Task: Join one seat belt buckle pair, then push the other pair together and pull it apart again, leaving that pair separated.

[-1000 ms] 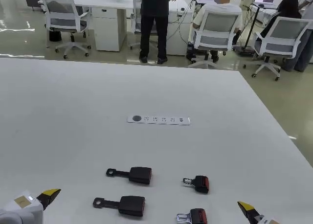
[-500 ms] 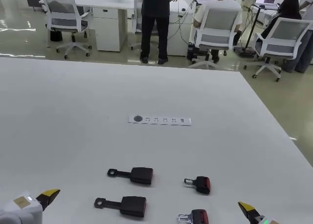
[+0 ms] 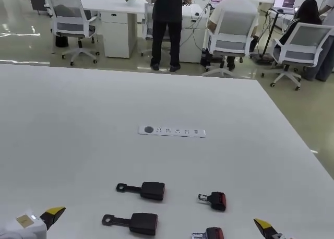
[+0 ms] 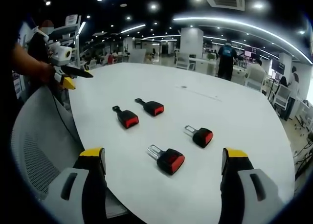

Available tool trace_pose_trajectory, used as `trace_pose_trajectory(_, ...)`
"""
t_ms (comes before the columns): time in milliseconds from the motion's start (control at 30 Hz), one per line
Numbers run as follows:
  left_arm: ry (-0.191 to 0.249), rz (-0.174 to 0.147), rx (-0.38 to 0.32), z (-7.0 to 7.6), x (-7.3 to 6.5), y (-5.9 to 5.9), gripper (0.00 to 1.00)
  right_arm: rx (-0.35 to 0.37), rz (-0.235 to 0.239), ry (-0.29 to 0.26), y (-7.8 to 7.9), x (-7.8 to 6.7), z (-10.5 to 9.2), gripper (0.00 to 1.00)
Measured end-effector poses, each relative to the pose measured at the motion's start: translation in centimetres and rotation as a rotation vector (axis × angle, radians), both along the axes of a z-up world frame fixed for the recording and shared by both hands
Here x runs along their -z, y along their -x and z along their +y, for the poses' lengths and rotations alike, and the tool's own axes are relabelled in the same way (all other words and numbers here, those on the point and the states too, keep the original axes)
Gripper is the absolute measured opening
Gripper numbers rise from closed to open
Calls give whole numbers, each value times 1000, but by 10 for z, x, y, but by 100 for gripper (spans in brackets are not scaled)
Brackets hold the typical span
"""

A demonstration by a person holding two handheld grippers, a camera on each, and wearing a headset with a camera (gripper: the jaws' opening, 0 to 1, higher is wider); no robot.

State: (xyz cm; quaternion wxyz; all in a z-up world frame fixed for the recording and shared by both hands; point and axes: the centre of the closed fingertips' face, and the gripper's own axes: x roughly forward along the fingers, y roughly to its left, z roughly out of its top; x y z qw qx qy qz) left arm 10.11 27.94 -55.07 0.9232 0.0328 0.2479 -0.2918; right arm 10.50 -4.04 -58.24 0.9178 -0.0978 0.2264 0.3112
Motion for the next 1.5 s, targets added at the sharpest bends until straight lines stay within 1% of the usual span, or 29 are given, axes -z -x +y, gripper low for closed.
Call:
trace_pose_trajectory(267, 5, -4, -7, 3, 0, -1, 99, -2, -1, -7, -1, 1, 1, 100)
trace_pose_trajectory(400, 4, -2, -8, 2, 0, -1, 99, -2, 0, -8, -1, 3, 0, 99)
trace_pose_trajectory(467, 7, -2, -9, 2, 0, -1, 99, 0, 0, -18, -1, 2, 0, 100)
trace_pose_trajectory(600, 6, 0, -8, 0, -1, 0, 99, 2, 3, -21, 0, 2, 1, 99)
trace_pose_trajectory(767, 8, 3, -6, 1, 2, -1, 99, 1, 4, -18, 0, 2, 1, 99)
trace_pose_trajectory(867, 5, 5, -4, 1, 4, -2, 99, 2, 8, -30, 1, 2, 3, 99)
trace_pose_trajectory(1000, 7, 8, -2, 1, 5, -3, 99, 0, 10, -26, 0, 2, 2, 99)
trace_pose_trajectory(1133, 8, 11, 3, -2, 7, -6, 99, 0, 15, -23, 0, 2, 3, 99)
trace_pose_trajectory(1233, 1, 17, 13, -8, 7, -7, 98, 0, 17, -31, -4, 1, 3, 98)
trace_pose_trajectory(1367, 6, 20, 13, -5, 9, -10, 98, 0, 22, -29, -9, 4, 2, 98)
trace_pose_trajectory(1500, 10, 30, 20, -7, 12, -15, 97, -5, 31, -24, -12, 7, 3, 97)
